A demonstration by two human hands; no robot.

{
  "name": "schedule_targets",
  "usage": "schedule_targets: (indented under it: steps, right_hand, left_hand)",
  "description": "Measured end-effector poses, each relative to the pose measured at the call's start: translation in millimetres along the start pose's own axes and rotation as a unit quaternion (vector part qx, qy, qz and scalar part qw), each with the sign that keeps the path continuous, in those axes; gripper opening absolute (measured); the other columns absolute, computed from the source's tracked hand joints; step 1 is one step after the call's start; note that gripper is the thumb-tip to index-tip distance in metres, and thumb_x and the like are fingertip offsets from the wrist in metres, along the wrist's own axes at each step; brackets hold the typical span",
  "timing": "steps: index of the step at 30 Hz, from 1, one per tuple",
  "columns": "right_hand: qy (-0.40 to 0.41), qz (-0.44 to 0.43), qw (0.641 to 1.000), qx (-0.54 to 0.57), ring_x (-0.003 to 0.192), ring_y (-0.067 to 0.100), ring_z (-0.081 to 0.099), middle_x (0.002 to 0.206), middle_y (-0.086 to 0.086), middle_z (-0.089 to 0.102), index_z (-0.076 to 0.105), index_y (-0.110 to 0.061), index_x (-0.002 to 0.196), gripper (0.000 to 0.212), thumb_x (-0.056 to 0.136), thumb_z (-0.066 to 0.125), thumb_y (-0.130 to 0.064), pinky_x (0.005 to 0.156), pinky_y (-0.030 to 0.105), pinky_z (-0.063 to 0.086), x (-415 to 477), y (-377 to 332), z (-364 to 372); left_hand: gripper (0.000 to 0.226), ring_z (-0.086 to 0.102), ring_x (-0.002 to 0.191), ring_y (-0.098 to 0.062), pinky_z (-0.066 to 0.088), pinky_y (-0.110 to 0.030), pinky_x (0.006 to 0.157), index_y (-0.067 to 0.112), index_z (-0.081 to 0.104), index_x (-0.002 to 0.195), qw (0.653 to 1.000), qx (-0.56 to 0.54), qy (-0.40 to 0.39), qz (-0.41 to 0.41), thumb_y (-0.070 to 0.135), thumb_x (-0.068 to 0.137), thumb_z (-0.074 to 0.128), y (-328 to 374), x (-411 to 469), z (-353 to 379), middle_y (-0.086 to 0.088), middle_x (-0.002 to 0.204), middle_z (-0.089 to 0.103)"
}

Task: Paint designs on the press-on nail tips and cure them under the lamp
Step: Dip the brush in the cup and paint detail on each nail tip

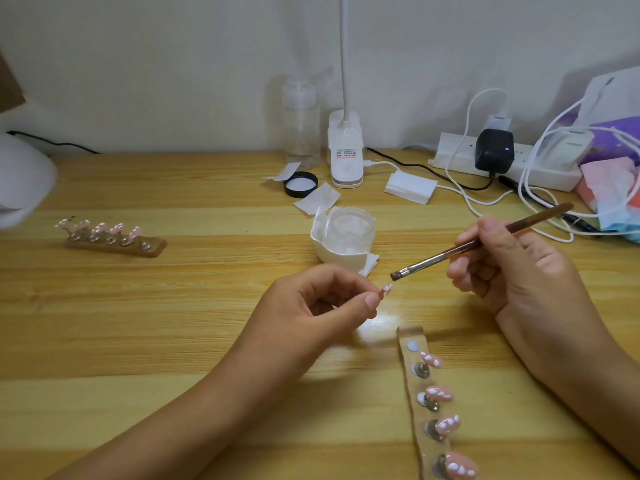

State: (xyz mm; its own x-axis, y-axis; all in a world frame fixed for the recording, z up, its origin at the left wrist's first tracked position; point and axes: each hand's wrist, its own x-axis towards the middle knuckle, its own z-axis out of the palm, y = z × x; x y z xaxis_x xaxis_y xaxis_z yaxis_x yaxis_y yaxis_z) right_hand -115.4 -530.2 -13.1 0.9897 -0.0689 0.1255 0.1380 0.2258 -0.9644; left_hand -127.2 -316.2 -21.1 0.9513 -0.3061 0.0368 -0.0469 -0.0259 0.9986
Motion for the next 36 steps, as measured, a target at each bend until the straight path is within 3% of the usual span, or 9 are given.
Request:
schedule_targets:
  steps: [6, 13, 20, 27, 32, 36]
  right_hand:
    - [-0.063, -0.003, 0.998, 0.003, 0.059, 0.012, 0.064, 0.065, 0.006, 0.069, 0.075, -0.024, 0.078, 0.026, 0.079, 0.066, -0.049, 0.058, 0.019, 0.053, -4, 0, 0]
    - [0.024, 0.012, 0.999, 0.032, 0.061, 0.009, 0.063, 0.065, 0.002, 0.068, 0.07, -0.017, 0.079, 0.024, 0.087, 0.056, -0.035, 0.06, 0.017, 0.053, 6, 1, -6]
    - [-0.067, 0.0, 0.998, 0.015, 0.059, 0.011, 0.064, 0.063, 0.005, 0.068, 0.075, -0.025, 0.074, 0.022, 0.079, 0.061, -0.042, 0.058, 0.019, 0.053, -2, -1, 1]
    - [-0.007, -0.029, 0.999, -0.029, 0.061, 0.015, 0.065, 0.067, 0.01, 0.07, 0.071, -0.017, 0.08, 0.026, 0.079, 0.063, -0.042, 0.06, 0.02, 0.054, -1, 2, 0]
    - [0.028, -0.044, 0.999, -0.014, 0.066, 0.015, 0.065, 0.071, 0.008, 0.07, 0.066, -0.013, 0.088, 0.022, 0.089, 0.057, -0.033, 0.065, 0.021, 0.055, 1, 1, -4]
    - [0.036, -0.028, 0.999, 0.005, 0.067, 0.014, 0.066, 0.072, 0.007, 0.07, 0.065, -0.012, 0.089, 0.024, 0.087, 0.058, -0.035, 0.065, 0.021, 0.055, 3, 1, -7]
  left_hand:
    - [0.003, 0.061, 0.069, -0.001, 0.048, -0.014, 0.061, 0.031, 0.075, 0.079, 1.0, -0.006, 0.008, -0.007, 0.034, 0.077, 0.075, 1, -1, 0, 0.007, 0.075, 0.073]
    - [0.007, 0.063, 0.071, -0.001, 0.049, -0.014, 0.06, 0.027, 0.074, 0.083, 1.0, -0.006, -0.003, -0.013, 0.033, 0.079, 0.075, 1, -2, 0, 0.005, 0.078, 0.074]
    - [0.005, 0.063, 0.071, -0.002, 0.05, -0.014, 0.063, 0.032, 0.074, 0.08, 1.0, 0.003, -0.004, -0.007, 0.03, 0.077, 0.071, -1, -1, 0, 0.007, 0.078, 0.074]
    - [0.007, 0.064, 0.074, -0.003, 0.053, -0.017, 0.065, 0.026, 0.074, 0.082, 1.0, 0.01, -0.006, 0.0, 0.031, 0.077, 0.074, -2, -1, -1, 0.005, 0.079, 0.074]
    - [0.018, 0.058, 0.069, -0.011, 0.05, -0.021, 0.064, 0.035, 0.07, 0.096, 0.998, 0.058, -0.017, 0.016, 0.033, 0.08, 0.078, 0, -7, 4, 0.002, 0.087, 0.075]
    - [0.011, 0.05, 0.06, 0.001, 0.04, -0.01, 0.058, 0.032, 0.067, 0.091, 0.996, 0.078, -0.006, 0.037, 0.03, 0.084, 0.076, 4, -6, 10, 0.005, 0.087, 0.076]
